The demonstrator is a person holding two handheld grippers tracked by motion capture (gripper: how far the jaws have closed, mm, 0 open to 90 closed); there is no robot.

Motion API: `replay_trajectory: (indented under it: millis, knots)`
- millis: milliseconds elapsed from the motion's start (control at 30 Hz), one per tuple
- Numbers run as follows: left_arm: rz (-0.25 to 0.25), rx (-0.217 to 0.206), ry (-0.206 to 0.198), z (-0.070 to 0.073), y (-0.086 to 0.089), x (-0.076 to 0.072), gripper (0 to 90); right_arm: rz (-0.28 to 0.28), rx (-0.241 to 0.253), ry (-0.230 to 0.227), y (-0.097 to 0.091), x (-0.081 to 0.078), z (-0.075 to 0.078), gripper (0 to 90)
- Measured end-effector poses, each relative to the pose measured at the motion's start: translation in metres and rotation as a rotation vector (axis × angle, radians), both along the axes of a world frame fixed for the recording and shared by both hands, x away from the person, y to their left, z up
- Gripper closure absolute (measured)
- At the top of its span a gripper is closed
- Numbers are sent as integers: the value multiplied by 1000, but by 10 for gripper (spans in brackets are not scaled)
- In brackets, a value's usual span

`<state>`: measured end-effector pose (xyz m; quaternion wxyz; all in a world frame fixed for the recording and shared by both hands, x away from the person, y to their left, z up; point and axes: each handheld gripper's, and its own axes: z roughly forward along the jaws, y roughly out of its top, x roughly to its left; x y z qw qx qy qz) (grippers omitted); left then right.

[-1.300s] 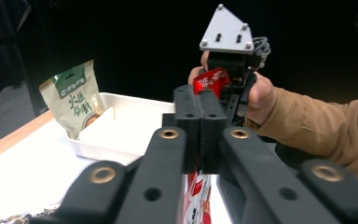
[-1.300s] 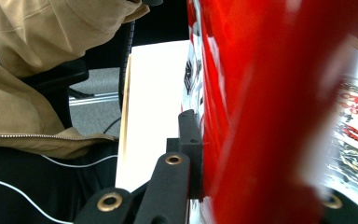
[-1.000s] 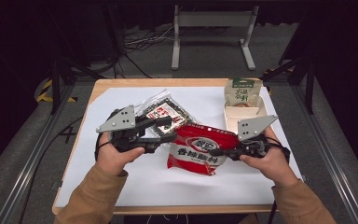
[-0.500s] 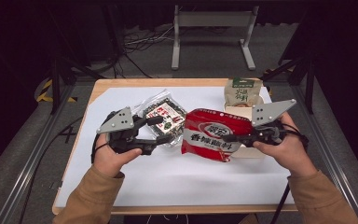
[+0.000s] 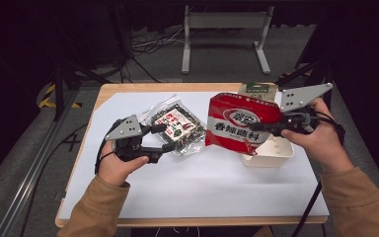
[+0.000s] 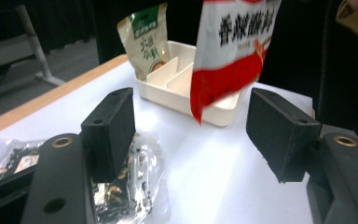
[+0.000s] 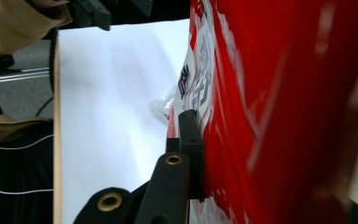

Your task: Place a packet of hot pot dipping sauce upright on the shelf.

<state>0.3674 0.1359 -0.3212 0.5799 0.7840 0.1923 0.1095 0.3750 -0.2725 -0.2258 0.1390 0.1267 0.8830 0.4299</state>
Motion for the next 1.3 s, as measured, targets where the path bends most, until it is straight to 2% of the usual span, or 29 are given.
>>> replay_trajectory:
  millis: [333,533,667,767,867,900,967,1000,1300]
  knots:
    - [23,6,35,-13,7,4,313,-63,-33,-32,-14,18,11,896]
    - [38,18,51,-18,10,6,305,-98,-35,-47,-26,28,13,896]
    - [53,27,46,-21,12,8,291,-116,-40,-54,-31,33,14,896]
    - [69,31,71,-25,14,9,278,-137,-51,-68,-38,39,14,896]
    - [78,33,77,-27,14,10,273,-156,-62,-81,-43,45,15,896]
    - [76,39,70,-27,15,11,273,-163,-67,-82,-45,47,15,896]
    - [79,41,82,-28,14,10,272,-177,-76,-81,-48,50,15,896]
    - [80,47,73,-29,14,11,272,-182,-81,-83,-49,52,15,895]
    - [94,36,91,-32,19,11,269,-220,-114,-80,-56,66,15,895]
